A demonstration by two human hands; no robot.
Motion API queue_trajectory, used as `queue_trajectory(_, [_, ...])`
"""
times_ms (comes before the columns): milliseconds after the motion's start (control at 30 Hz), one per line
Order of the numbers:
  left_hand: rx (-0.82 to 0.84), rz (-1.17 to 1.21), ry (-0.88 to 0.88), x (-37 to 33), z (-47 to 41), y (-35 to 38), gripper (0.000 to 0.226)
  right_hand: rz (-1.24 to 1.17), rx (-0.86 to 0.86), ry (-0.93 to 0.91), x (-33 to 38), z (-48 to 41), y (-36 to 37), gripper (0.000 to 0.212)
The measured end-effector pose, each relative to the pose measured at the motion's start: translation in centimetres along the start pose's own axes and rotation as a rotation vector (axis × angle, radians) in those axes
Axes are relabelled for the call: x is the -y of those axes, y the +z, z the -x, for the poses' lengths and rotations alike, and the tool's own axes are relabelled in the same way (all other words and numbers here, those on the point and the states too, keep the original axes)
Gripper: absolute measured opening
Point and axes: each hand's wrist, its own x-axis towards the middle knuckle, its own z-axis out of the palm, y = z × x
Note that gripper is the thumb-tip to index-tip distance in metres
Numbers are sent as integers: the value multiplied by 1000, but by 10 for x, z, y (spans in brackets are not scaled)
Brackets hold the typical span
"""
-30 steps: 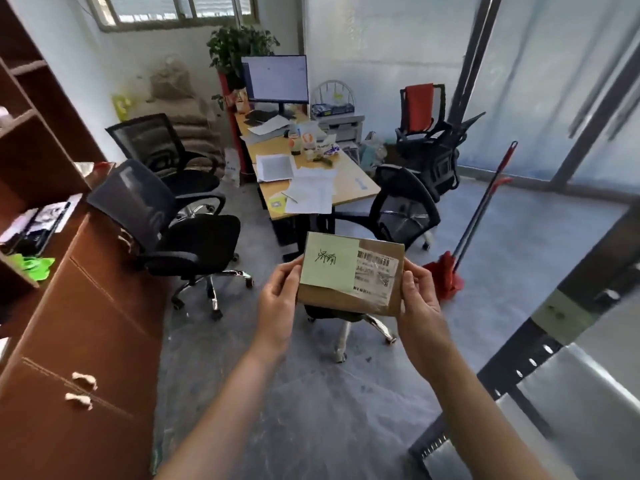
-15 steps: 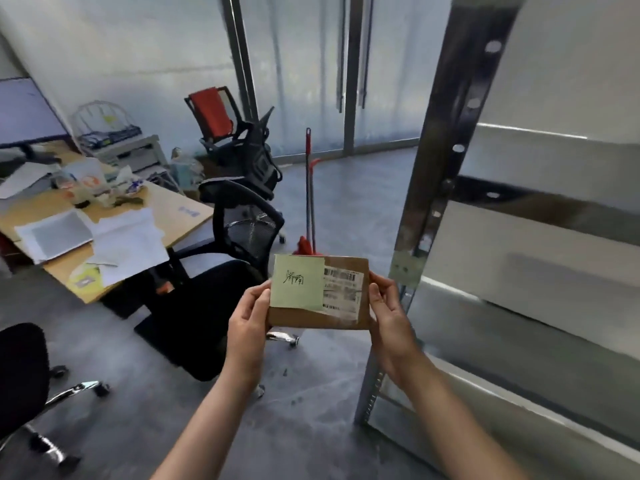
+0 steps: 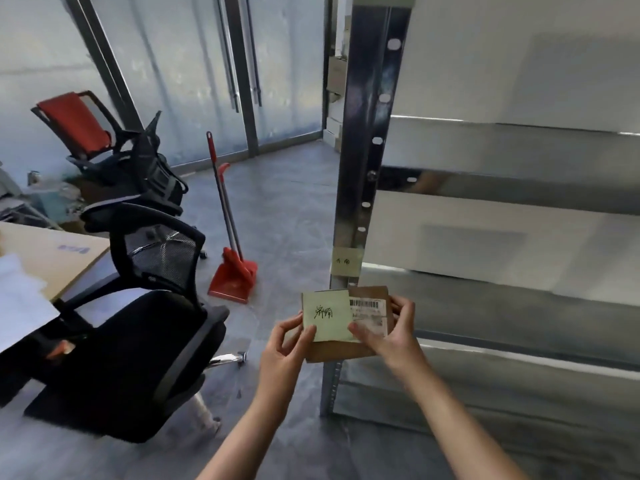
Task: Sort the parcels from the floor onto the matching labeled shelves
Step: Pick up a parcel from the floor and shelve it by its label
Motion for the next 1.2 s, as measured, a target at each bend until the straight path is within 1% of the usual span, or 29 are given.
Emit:
queue_trajectory(67, [47, -15, -2, 4, 0, 10, 38, 100, -70, -45, -9, 1, -2, 94])
queue_trajectory(133, [66, -32, 16, 8, -3, 16, 41, 118, -127, -69, -16, 1, -5, 94])
queue_trajectory(200, [69, -41, 22, 10, -6, 20, 38, 98, -144, -72, -19, 1, -10, 92])
queue_trajectory(333, [35, -30, 10, 14, -14, 27, 26, 30, -137, -42, -22, 1, -23, 86])
queue_trajectory(433, [22, -26, -7, 14, -15, 34, 37, 0, -122, -29, -25, 0, -33, 85])
queue_trajectory(600, [13, -43, -18, 17, -20, 40, 35, -3, -75, -39, -29, -10, -41, 82])
queue_trajectory(800, [4, -61, -16, 18, -23, 43, 43, -32, -26, -49, -33, -21, -47, 81])
queue_trajectory(867, [11, -65, -12, 19, -23, 47, 40, -58, -19, -40, -36, -23, -52, 80])
queue_trajectory(967, [24, -60, -16, 27, -25, 56, 26, -84, -12, -21, -40, -25, -65, 79])
queue_trajectory(1200, [44, -51, -73, 50, -29, 95, 24, -93, -80, 1, -56, -32, -107, 82])
